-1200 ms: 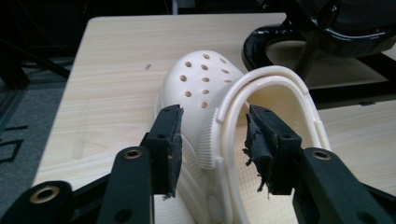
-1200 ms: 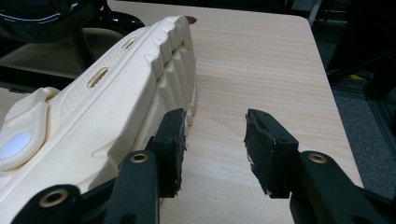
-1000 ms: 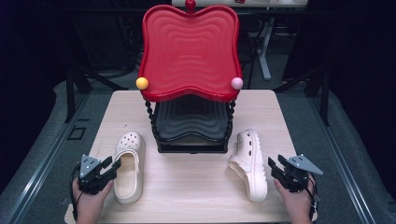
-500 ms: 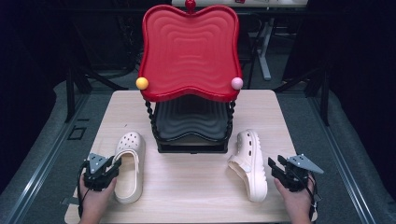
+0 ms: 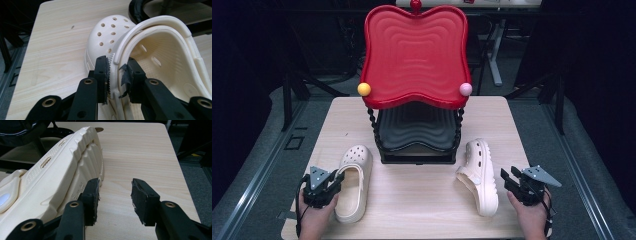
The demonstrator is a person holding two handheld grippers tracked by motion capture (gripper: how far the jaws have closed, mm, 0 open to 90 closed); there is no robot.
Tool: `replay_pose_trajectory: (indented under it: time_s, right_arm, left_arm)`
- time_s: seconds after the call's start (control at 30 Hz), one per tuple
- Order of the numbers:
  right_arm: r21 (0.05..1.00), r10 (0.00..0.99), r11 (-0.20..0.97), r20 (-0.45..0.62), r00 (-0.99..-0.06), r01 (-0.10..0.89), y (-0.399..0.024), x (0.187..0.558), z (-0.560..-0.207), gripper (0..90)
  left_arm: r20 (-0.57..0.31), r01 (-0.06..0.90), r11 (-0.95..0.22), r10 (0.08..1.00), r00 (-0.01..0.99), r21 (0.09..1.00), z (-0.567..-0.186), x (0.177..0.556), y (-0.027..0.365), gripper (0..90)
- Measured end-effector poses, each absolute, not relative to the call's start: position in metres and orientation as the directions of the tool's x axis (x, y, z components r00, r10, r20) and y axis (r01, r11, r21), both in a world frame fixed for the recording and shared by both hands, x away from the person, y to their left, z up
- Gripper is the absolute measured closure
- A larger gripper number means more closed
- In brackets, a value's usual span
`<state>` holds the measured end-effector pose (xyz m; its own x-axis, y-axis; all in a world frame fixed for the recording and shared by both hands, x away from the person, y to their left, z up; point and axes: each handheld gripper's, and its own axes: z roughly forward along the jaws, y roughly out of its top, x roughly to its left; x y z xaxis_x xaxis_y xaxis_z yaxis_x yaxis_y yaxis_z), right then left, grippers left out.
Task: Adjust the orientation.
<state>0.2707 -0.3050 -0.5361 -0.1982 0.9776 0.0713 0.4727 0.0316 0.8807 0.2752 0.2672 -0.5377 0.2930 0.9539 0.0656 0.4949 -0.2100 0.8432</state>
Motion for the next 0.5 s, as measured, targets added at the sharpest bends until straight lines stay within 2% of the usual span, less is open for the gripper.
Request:
replay_pose_trajectory:
  time_s: [0.2, 0.37, 0.5]
  right_arm:
    - [0.883, 0.978, 0.033, 0.069, -0.199, 0.469, -0.303, 0.269, -0.534, 61.1]
    - [0.892, 0.968, 0.049, 0.069, -0.242, 0.450, -0.297, 0.264, -0.525, 72.8]
    - [0.904, 0.958, 0.099, 0.027, -0.284, 0.417, -0.286, 0.257, -0.516, 80.9]
  left_arm:
    - [0.052, 0.499, -0.213, 0.947, 0.317, 0.840, -0.536, 0.268, 0.260, 74.2]
    - [0.040, 0.498, -0.213, 0.942, 0.335, 0.841, -0.536, 0.267, 0.258, 73.9]
    - [0.016, 0.503, -0.196, 0.941, 0.338, 0.842, -0.538, 0.268, 0.260, 72.1]
